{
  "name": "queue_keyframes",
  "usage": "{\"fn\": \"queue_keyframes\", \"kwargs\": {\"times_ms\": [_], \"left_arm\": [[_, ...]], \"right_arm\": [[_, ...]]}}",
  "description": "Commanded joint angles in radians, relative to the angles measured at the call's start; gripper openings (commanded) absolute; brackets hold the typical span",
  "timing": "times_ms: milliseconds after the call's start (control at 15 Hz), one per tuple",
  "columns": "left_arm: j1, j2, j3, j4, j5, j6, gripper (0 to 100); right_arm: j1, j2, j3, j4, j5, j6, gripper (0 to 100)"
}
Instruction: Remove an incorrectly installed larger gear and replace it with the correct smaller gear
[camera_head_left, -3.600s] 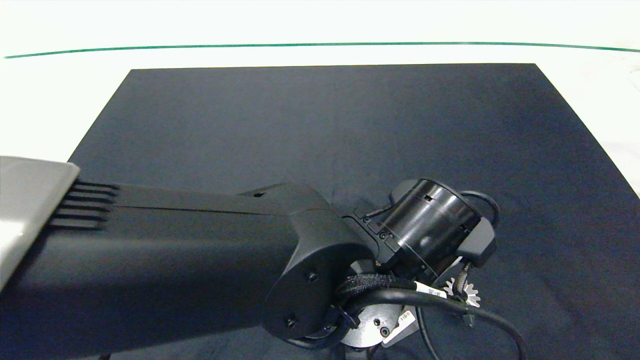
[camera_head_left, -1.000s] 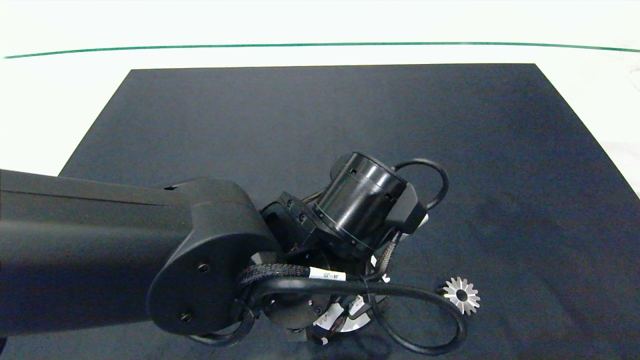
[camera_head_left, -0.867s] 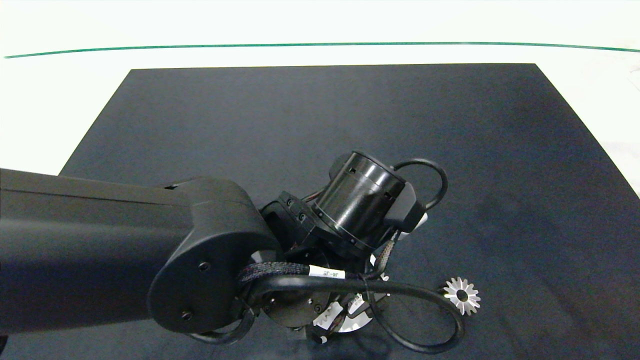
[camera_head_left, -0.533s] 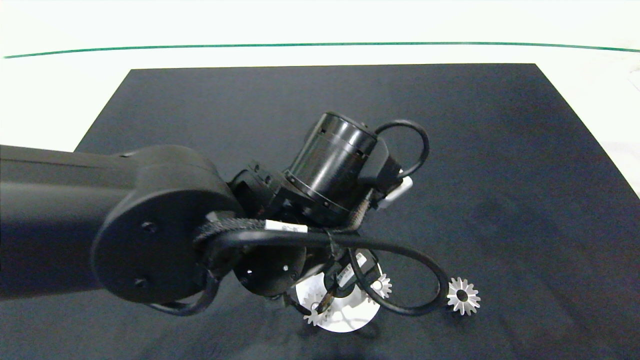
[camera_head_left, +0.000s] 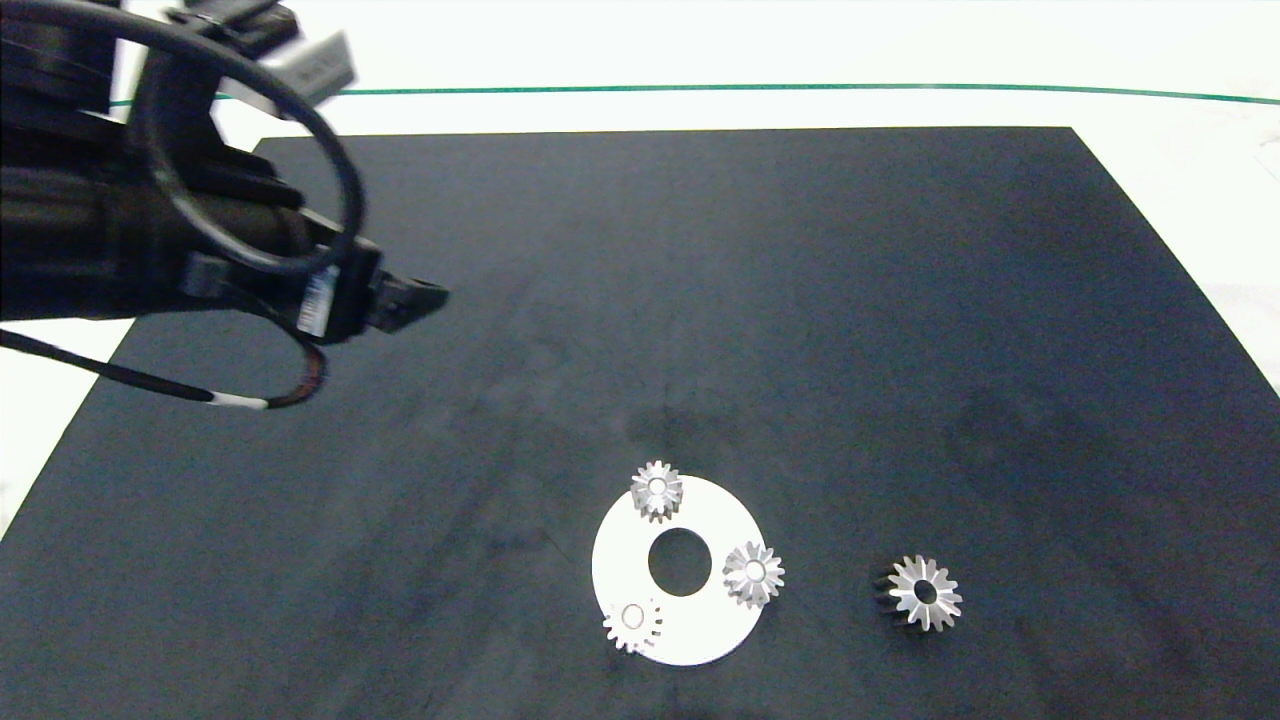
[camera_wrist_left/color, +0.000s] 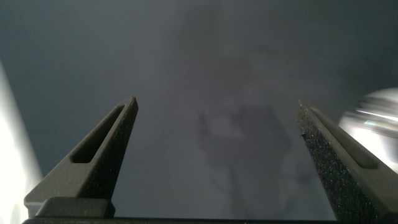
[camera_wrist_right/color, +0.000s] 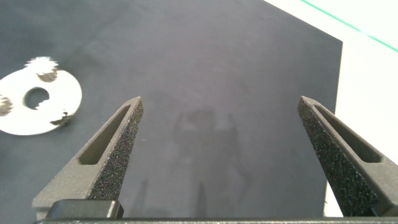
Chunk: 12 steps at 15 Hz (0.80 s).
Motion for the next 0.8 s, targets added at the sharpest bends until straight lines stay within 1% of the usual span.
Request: {"fn": "queue_keyframes", "kwargs": {"times_ms": [67,133,200,267,333,400,533,600,733,800], "left_arm": [[0.320,-0.379,0.137,0.011,0.001,-0.008,100],[0.327,-0.472,0.183,0.018,0.001,0.000,100],[0.327,-0.557,0.220,0.040,0.001,0.019,100],[0.330,-0.635,0.251,0.070,0.001,0.025,100],[0.330,-0.703,0.269,0.096,0.001,0.026,100],[0.332,-0.761,0.283,0.110,0.001,0.026,100],[0.336,-0.887,0.340,0.106,0.001,0.019,100],[0.352,-0.962,0.377,0.107,0.002,0.019,100],[0.413,-1.104,0.455,0.107,0.001,0.022,100],[0.424,-1.173,0.499,0.109,0.001,0.025,100]], "right_arm": [[-0.033,-0.014,0.016,0.003,-0.078,0.001,100],[-0.059,-0.031,0.062,0.001,-0.119,0.002,100],[-0.077,-0.067,0.110,0.001,-0.133,0.002,100],[-0.098,-0.117,0.147,0.003,-0.138,0.004,100],[-0.137,-0.169,0.168,0.004,-0.142,0.007,100],[-0.200,-0.222,0.193,0.004,-0.142,0.013,100],[-0.355,-0.326,0.263,0.003,-0.135,0.022,100],[-0.408,-0.390,0.297,0.003,-0.136,0.022,100],[-0.453,-0.510,0.337,0.004,-0.148,0.022,100],[-0.476,-0.553,0.342,0.006,-0.148,0.024,100]]}}
